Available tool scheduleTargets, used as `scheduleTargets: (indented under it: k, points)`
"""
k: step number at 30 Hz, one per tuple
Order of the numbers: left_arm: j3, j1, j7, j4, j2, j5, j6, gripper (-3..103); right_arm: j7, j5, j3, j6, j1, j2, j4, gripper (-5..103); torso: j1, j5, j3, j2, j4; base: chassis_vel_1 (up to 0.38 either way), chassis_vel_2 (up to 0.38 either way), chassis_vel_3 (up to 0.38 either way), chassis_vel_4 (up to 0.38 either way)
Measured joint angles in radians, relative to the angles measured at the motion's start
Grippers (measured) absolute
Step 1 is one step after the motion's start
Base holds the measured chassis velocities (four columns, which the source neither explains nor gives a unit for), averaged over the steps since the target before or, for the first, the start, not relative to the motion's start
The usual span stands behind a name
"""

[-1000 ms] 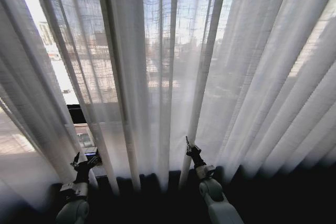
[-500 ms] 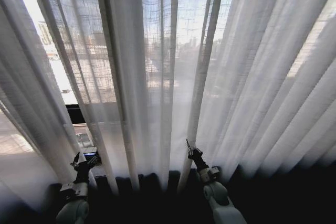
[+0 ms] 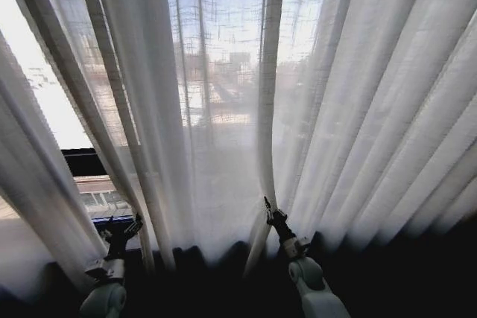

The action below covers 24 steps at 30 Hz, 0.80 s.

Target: Open the curtains by pulling them apart, changing their state from closed to fully open.

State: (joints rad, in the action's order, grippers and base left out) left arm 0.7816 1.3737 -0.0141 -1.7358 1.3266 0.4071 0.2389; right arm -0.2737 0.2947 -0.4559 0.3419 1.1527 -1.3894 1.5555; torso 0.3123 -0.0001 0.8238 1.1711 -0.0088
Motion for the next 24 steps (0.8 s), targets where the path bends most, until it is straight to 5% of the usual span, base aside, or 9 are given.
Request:
scheduleTargets:
  k: [24]
  points:
    - [0.0, 0.0, 0.0, 0.0, 0.0, 0.0, 0.0, 100, -0.016, 0.014, -0.018, 0.003, 0.003, 0.016, -0.002, 0, 0.0, 0.0, 0.0, 0.0, -0.0001, -0.361, -0.352, 0.353, 0.355]
